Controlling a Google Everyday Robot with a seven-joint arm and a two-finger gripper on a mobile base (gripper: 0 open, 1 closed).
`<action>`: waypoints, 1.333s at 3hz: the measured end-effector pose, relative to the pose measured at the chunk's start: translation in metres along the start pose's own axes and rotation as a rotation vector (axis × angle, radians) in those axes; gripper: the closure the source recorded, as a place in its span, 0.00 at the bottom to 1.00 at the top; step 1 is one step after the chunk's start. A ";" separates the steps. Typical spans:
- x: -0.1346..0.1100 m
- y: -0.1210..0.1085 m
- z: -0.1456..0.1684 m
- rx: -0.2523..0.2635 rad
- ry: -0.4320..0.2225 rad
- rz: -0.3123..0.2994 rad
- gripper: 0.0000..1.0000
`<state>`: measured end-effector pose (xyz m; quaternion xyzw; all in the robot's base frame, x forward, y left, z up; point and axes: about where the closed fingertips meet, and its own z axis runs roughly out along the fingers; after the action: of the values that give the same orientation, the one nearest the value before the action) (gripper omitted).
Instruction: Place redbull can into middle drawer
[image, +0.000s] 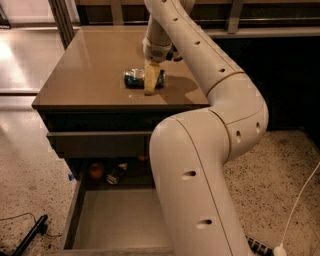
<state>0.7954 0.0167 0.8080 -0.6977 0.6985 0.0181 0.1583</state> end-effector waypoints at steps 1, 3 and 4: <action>0.000 0.000 0.000 0.000 0.000 0.000 0.82; 0.000 0.000 0.000 0.000 0.000 0.000 0.27; 0.000 0.000 0.000 0.000 0.000 0.000 0.04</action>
Offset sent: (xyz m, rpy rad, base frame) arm 0.0000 0.0000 0.0000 0.0000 0.0000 0.0000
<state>0.7954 0.0168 0.8080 -0.6977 0.6985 0.0181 0.1584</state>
